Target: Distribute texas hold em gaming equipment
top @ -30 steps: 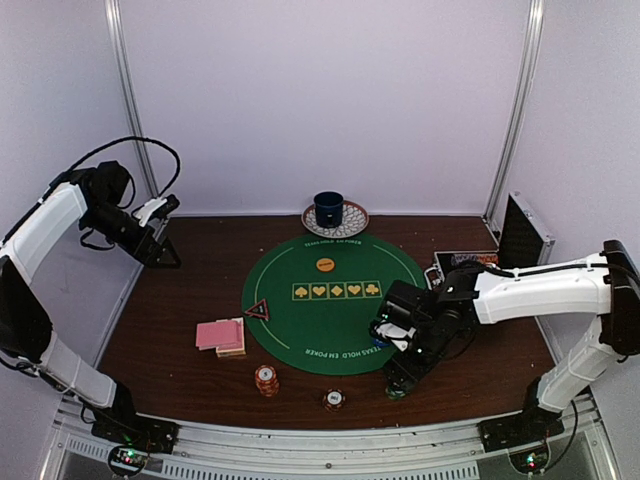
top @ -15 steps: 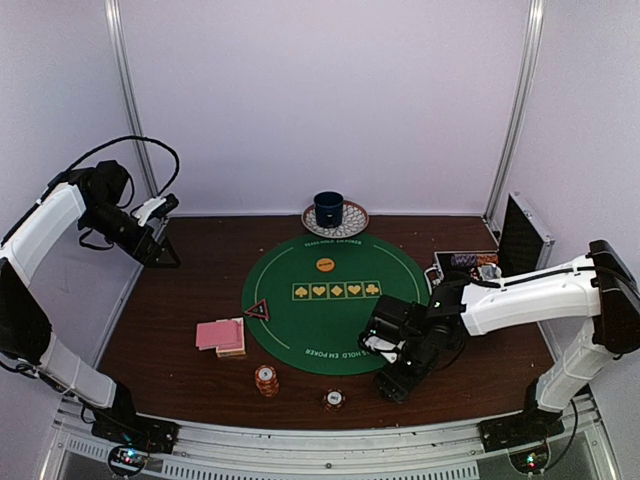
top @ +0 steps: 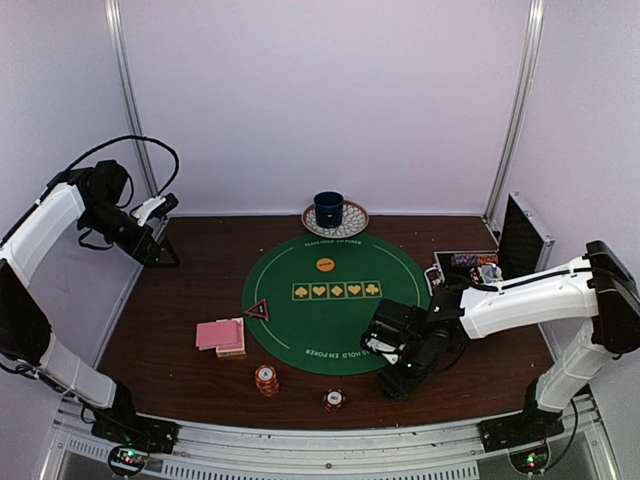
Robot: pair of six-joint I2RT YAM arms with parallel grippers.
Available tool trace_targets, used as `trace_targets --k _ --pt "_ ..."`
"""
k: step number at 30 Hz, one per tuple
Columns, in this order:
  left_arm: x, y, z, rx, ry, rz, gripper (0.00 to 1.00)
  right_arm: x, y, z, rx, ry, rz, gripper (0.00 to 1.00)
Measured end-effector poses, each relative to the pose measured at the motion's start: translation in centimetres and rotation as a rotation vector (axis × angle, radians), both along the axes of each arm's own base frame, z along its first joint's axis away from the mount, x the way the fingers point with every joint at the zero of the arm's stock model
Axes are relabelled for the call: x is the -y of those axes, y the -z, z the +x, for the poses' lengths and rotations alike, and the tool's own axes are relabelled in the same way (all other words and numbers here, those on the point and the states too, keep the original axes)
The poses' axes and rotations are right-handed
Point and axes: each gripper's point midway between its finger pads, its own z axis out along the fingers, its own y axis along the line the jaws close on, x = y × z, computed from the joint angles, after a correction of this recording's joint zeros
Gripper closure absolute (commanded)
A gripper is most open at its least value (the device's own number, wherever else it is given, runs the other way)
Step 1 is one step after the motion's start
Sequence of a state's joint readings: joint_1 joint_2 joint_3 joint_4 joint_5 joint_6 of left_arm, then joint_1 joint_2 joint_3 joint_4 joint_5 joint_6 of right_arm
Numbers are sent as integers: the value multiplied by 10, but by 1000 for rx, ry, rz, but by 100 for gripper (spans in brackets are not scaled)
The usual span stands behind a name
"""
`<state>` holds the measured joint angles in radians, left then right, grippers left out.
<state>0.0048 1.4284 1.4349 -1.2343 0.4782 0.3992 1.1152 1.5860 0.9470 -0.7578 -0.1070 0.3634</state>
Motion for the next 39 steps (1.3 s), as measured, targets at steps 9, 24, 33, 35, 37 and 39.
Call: trace_targets --k 9,24,33,35,37,39 --pt "0 -2 0 3 0 0 2 1 2 1 5 8 -4 49" --pt "0 -3 0 4 0 0 2 3 0 1 6 4 -10 77" --pt "0 -3 0 4 3 1 3 -12 -30 11 40 4 19 85" --pt "0 -3 -1 3 3 2 3 -19 -43 19 66 10 39 85" --pt "0 -3 -1 2 4 3 2 -28 -60 32 95 18 70 86" --pt "0 -3 -1 3 5 5 2 -38 -77 55 133 50 101 86"
